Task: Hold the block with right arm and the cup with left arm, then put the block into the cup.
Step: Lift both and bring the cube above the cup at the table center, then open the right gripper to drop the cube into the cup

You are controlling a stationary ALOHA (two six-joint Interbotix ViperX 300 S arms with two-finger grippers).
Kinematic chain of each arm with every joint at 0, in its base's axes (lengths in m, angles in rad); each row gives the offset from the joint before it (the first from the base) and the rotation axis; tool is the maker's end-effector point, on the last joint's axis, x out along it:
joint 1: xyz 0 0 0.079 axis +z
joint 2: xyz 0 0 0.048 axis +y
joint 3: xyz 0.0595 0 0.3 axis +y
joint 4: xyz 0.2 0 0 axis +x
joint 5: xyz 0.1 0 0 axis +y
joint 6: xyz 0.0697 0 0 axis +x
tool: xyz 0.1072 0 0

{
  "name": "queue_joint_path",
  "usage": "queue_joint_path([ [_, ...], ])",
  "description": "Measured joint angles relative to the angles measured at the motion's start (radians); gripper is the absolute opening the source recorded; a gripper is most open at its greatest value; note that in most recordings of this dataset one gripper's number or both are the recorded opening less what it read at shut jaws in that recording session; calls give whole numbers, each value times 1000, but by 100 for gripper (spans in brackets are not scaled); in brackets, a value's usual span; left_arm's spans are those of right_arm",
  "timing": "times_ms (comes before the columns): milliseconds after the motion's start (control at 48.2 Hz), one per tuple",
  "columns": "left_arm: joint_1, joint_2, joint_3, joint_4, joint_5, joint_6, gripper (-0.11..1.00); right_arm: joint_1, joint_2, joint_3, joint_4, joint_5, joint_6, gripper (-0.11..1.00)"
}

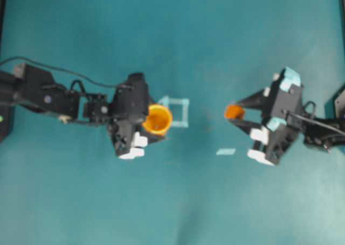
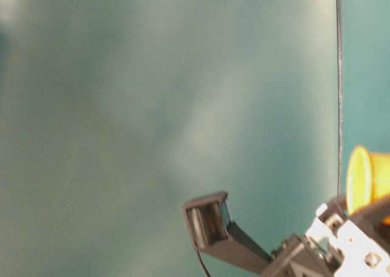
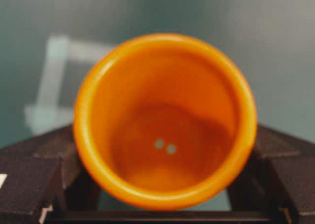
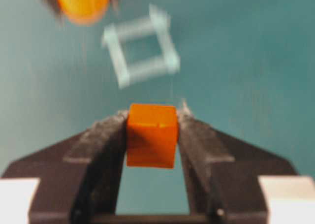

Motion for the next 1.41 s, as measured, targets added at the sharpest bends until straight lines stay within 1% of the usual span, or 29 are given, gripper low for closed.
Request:
queue_joint_path([
  [124,0,18,-41,0,0,41,62,-75,34,-43,-83,-71,2,40],
  [187,0,26,-58,0,0,54,62,-106,57,-69,-117,-107,2,40],
  [228,2,29,-67,0,0,58,62,-121,72,-83,-130,-126,0,40],
  [311,5,32,-77,2,0,58,62,-149,109,-120,-172,-167,2,40],
  [477,17,34,-77,2,2,60,62,-183,186,-199,-230,-222,0,40],
  [560,21,32,-77,2,0,60,62,-190,216,-233,-247,-241,2,40],
  [643,21,34,-77,2,0,60,62,-193,235,-256,-259,-252,2,40],
  [809,21,34,-77,2,0,60,62,-202,250,-281,-267,-264,2,40],
  [1078,25,32,-80,2,-8,61,62,-207,250,-281,-267,-278,0,40],
  [1410,26,32,-80,2,-8,61,62,-207,250,-281,-268,-354,2,40],
])
